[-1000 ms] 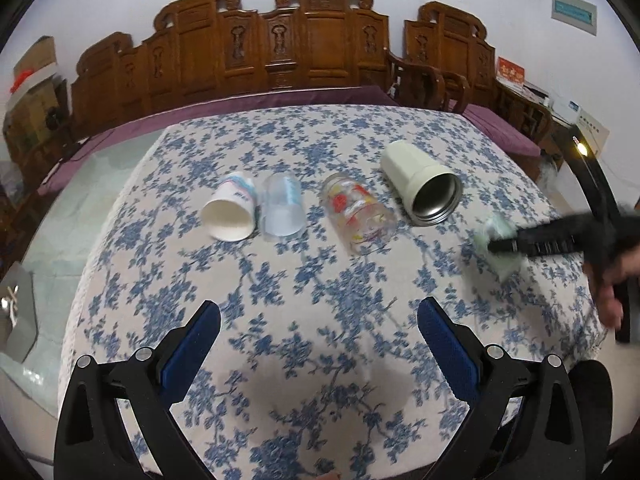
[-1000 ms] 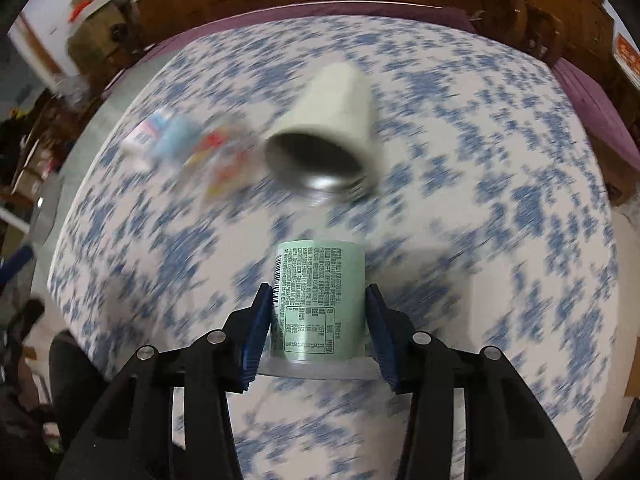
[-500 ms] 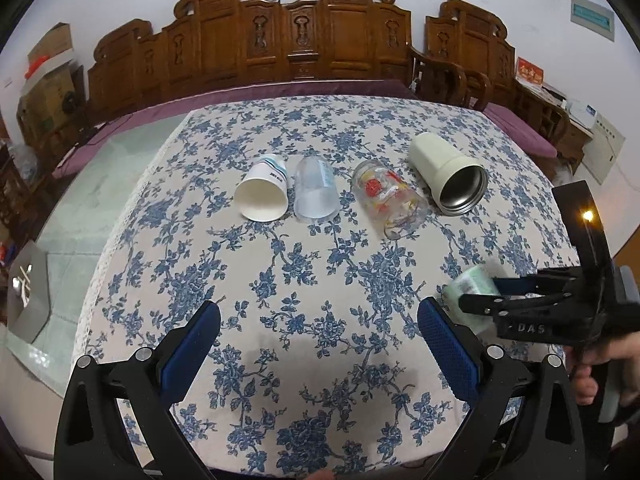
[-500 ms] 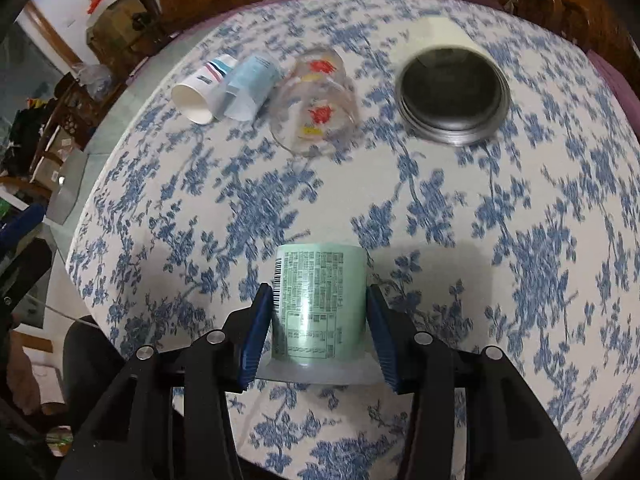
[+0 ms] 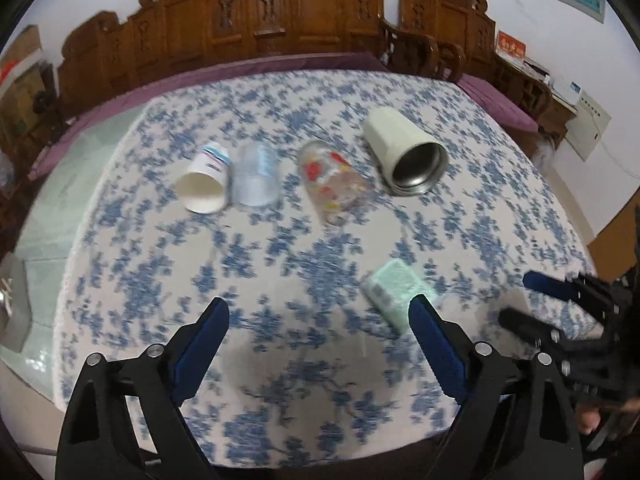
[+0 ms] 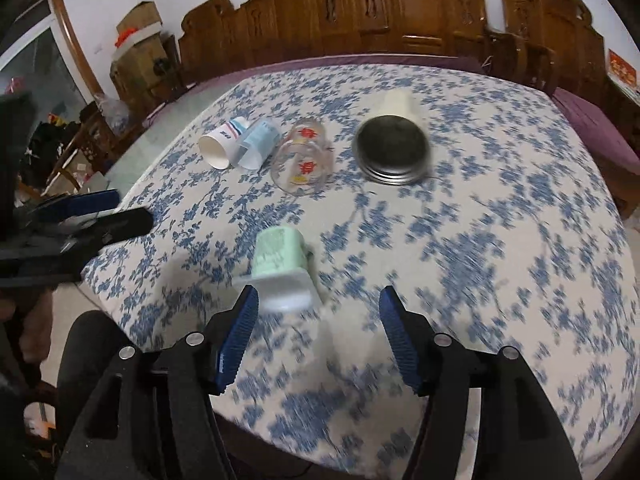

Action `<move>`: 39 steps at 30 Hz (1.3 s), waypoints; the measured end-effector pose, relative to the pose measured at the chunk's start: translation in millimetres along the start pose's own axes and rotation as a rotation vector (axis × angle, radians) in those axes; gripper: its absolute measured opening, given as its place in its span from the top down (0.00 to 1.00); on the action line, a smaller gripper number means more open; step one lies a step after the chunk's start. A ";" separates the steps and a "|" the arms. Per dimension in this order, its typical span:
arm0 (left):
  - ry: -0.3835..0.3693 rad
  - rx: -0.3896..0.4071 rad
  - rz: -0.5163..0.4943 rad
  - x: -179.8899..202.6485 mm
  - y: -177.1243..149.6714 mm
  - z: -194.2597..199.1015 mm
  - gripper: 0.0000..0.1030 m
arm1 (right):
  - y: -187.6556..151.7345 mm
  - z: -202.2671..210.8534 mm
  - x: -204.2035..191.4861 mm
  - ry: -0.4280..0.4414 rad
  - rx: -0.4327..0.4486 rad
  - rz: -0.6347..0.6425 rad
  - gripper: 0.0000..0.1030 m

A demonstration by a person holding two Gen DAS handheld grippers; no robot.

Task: Flip cup upside down
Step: 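Lift the green cup with the right gripper and rotate it upright, then lower the green cup onto the tablecloth and open the right gripper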

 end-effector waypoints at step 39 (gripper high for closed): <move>-0.096 -0.348 0.278 55.1 -31.7 -112.4 0.57 | -17.7 14.3 28.1 0.016 0.021 -0.083 0.36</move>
Point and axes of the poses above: each gripper's, at about its wrist camera, not at the fingertips, and z roughly against the way its jaws point, x to its right, y to its top, the point moved 10 cm from there along -z, roughly the way its jaws point, and after that the axes turned 12 degrees about x, right-handed, at the moved point
